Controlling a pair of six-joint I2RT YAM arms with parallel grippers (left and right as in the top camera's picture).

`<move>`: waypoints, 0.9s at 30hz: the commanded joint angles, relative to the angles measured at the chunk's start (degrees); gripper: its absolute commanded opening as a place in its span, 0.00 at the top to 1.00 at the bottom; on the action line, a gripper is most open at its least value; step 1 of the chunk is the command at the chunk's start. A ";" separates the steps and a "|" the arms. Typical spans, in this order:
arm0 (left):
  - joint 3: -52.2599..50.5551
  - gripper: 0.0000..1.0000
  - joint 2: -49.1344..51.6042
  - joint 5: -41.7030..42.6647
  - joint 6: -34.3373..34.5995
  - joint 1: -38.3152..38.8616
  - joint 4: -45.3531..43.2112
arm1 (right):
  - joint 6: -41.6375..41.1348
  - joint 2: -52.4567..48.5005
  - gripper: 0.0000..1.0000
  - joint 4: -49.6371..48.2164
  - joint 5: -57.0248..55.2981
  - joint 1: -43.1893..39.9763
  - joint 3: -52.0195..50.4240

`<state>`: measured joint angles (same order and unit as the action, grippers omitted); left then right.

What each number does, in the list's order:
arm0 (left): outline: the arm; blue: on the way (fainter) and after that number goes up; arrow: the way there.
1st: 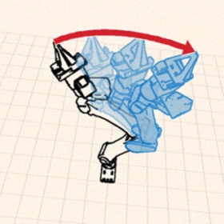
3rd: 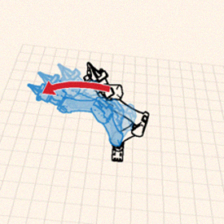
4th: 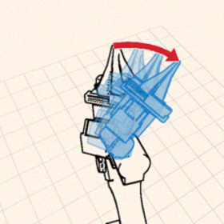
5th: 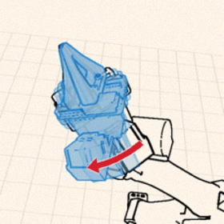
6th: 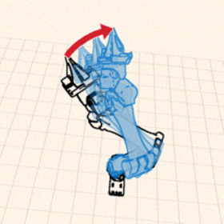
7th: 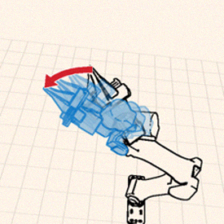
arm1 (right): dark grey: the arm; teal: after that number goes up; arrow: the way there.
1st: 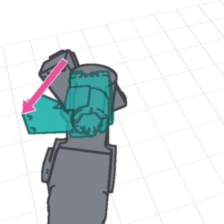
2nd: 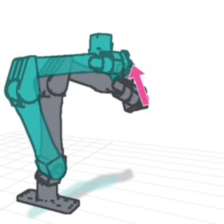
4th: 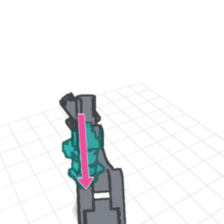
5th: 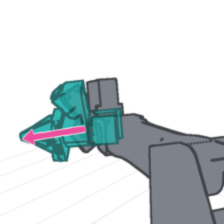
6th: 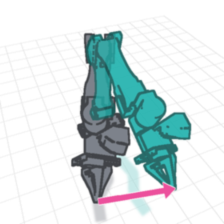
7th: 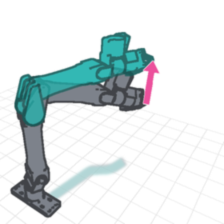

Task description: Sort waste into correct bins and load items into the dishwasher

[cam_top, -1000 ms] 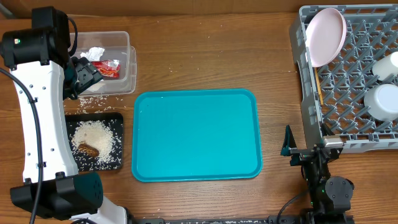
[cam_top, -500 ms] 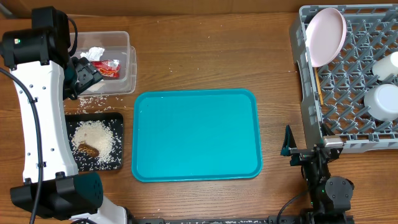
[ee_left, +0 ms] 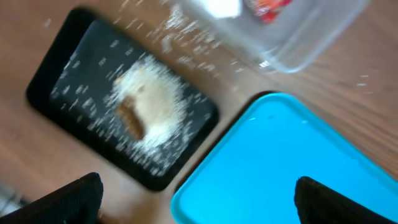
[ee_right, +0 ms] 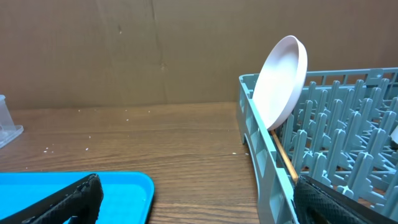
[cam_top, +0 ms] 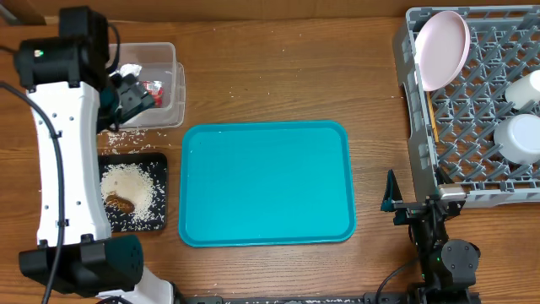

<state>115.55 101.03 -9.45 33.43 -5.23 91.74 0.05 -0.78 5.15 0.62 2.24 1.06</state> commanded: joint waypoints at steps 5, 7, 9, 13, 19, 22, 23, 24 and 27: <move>0.81 0.00 -4.57 0.33 -11.04 6.86 -7.08 | 0.37 0.61 0.00 -0.31 -0.55 -0.22 -0.59; 0.81 0.00 -5.20 0.24 -12.31 7.91 -8.48 | 0.37 0.61 0.00 -0.31 -0.55 -0.22 -0.59; 0.81 0.00 -5.60 0.28 -12.26 8.17 -9.25 | 0.37 0.61 0.00 -0.31 -0.55 -0.22 -0.59; 0.66 0.00 -6.14 0.83 -12.31 8.17 -9.27 | 0.37 0.61 0.00 -0.31 -0.55 -0.22 -0.59; -6.43 0.00 -10.08 2.47 -15.85 8.17 -11.39 | 0.37 0.61 0.00 -0.31 -0.55 -0.22 -0.59; -15.10 0.00 -14.58 3.02 -16.13 8.15 -16.83 | 0.37 0.61 0.00 -0.31 -0.55 -0.22 -0.59; -18.36 0.00 -16.33 3.39 -16.13 8.15 -18.93 | 0.37 0.61 0.00 -0.31 -0.55 -0.22 -0.59; -22.27 0.00 -18.47 3.65 -16.13 8.15 -21.49 | 0.37 0.61 0.00 -0.31 -0.55 -0.22 -0.59; -34.93 0.00 -25.46 4.66 -16.72 8.15 -30.10 | 0.37 0.61 0.00 -0.31 -0.55 -0.22 -0.59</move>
<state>90.76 82.39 -6.79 18.81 3.14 66.50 0.05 -0.80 5.15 0.58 2.24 1.06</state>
